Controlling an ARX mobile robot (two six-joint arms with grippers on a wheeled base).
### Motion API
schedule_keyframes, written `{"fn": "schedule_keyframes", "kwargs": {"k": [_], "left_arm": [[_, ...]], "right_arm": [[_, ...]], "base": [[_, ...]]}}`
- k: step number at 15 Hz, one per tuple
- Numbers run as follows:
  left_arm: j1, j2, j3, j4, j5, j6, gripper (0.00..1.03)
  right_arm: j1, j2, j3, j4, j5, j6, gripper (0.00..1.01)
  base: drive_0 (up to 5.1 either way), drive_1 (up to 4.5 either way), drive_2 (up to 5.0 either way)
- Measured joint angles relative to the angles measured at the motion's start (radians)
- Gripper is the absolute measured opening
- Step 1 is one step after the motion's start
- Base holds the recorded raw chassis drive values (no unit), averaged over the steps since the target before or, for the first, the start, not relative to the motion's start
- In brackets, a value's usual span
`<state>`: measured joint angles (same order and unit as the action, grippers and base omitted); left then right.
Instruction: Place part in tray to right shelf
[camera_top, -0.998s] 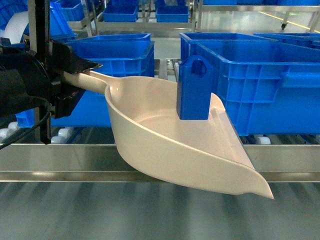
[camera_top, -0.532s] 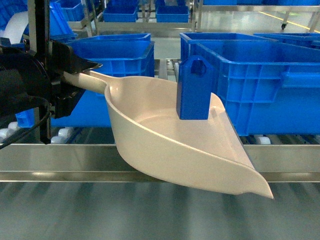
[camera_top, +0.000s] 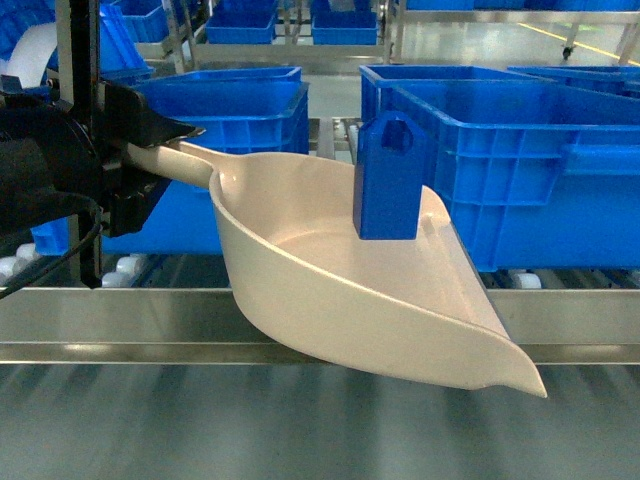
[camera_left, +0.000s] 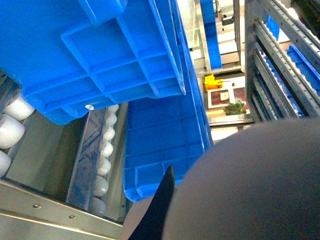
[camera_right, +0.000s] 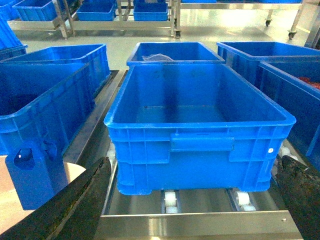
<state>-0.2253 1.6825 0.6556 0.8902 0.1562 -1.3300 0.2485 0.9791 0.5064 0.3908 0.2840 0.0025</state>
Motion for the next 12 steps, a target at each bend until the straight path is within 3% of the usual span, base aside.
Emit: {"fn": "schedule_keyframes", "kwargs": {"k": [12], "left_arm": [[0.0, 0.0, 0.0, 0.003, 0.003, 0.001, 0.13]], "right_arm": [[0.0, 0.0, 0.0, 0.0, 0.0, 0.0, 0.98]], "base": [[0.0, 0.0, 0.0]]}}
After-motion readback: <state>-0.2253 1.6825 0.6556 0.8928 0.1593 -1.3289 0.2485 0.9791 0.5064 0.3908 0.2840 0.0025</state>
